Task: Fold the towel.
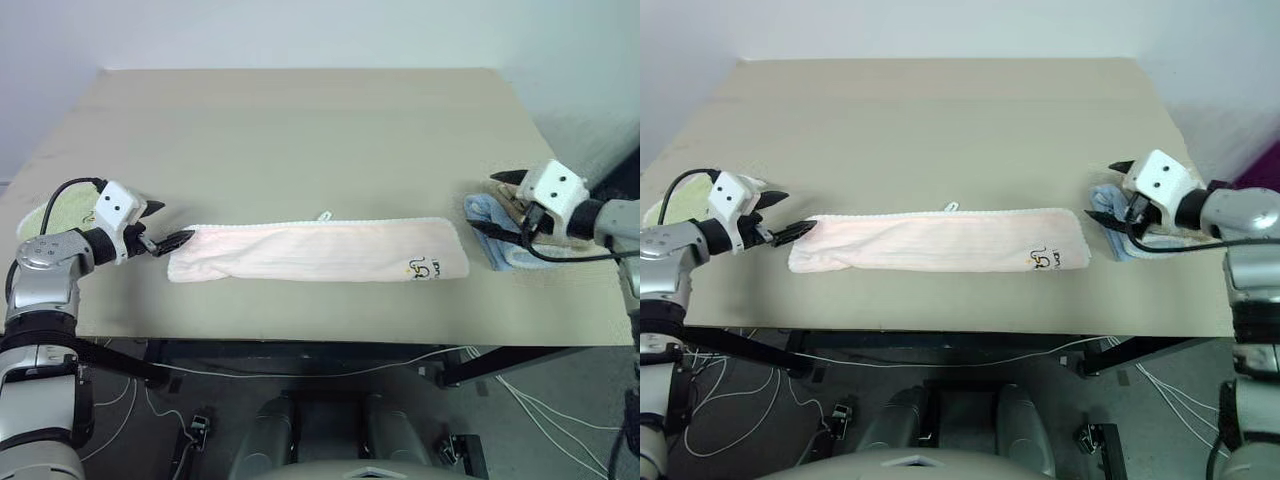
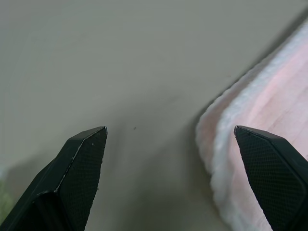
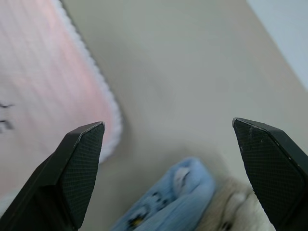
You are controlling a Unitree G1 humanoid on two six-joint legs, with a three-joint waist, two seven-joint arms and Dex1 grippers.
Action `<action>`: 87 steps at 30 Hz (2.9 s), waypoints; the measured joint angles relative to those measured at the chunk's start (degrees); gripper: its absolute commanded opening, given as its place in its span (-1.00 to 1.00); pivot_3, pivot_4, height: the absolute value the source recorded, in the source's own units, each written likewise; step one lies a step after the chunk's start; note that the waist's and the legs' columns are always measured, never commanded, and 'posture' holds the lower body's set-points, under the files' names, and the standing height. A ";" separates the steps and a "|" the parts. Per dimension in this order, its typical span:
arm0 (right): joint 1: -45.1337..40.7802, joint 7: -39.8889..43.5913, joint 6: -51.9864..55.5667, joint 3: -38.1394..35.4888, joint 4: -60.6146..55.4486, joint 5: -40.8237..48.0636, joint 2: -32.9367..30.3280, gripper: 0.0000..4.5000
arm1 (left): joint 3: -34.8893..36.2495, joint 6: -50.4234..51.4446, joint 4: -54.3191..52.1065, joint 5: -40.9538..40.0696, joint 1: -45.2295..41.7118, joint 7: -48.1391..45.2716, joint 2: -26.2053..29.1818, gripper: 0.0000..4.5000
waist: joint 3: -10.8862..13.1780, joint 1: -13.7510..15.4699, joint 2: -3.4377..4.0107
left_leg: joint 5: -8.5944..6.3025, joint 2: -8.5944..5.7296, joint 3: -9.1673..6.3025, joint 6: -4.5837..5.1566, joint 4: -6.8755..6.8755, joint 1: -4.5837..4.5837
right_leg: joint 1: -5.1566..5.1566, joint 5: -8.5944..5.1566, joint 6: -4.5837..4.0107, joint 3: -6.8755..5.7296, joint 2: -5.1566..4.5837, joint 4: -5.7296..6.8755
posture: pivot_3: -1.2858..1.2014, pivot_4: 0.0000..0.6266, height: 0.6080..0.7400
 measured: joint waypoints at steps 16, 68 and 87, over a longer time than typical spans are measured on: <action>25.61 -26.58 57.95 -21.75 -34.63 47.43 18.65 0.99 | 3.47 -2.75 -10.14 -5.62 6.58 -4.85 0.11 0.97 | -0.10 0.00 -0.13 | -0.01 0.04 -0.10 0.00 -0.05 0.02 | 0.08 -0.01 -0.02 0.02 -0.15 -0.06 | 0.03 -0.52 1.00; 20.88 -90.63 38.15 -17.55 -22.84 88.82 30.68 -0.97 | -2.26 10.70 -35.41 -12.53 17.04 -11.14 -5.93 0.98 | -0.38 -0.13 -0.41 | -0.01 0.09 -0.05 0.02 -0.09 0.17 | 0.27 -0.01 -0.03 0.04 -0.01 -0.12 | 0.03 -0.52 1.00; 14.90 -55.46 46.15 -2.10 -33.45 60.51 1.92 -0.97 | -3.85 8.43 -31.94 -11.27 14.85 -10.97 -7.81 0.98 | -0.34 -0.22 -0.35 | -0.01 0.14 -0.06 0.03 -0.09 0.12 | 0.25 -0.01 -0.02 0.00 -0.01 -0.25 | 0.03 -0.52 1.00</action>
